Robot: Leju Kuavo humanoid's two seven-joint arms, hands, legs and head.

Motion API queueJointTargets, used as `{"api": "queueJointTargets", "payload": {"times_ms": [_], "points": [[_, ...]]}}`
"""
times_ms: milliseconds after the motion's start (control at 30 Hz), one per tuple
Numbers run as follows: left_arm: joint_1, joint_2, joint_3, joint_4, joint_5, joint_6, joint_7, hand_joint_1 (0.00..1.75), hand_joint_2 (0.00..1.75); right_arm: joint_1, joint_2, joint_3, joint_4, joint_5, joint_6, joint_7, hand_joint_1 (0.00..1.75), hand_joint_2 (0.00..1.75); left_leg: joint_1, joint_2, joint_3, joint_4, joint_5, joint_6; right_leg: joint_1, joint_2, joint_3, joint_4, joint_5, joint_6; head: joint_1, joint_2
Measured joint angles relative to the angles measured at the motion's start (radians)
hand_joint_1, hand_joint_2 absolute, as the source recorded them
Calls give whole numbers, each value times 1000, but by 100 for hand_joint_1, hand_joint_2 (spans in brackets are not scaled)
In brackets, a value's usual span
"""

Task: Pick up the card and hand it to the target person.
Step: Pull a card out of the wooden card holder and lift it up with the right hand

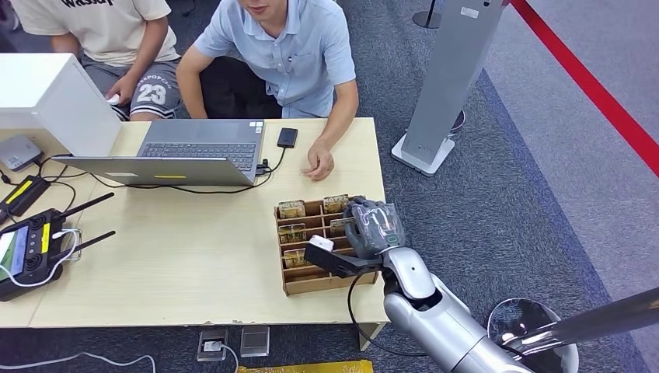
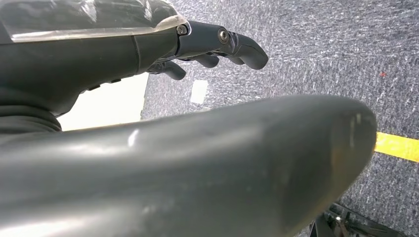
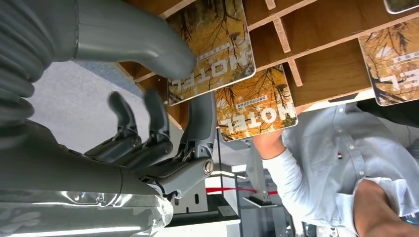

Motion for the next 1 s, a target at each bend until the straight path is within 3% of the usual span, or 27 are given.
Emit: {"api": "queueJointTargets", "payload": {"times_ms": [600, 1000], "points": [[0, 0, 0, 0, 1, 5, 0, 0, 0, -1, 5, -9, 11, -11, -114, -20, 175, 175, 0, 0, 0, 0, 0, 0, 0, 0, 0, 0, 0, 0, 0, 0], [1, 0, 0, 0, -1, 8, 0, 0, 0, -35, -16, -66, -158, -44, -129, -24, 175, 175, 0, 0, 0, 0, 0, 0, 0, 0, 0, 0, 0, 0, 0, 0]]}}
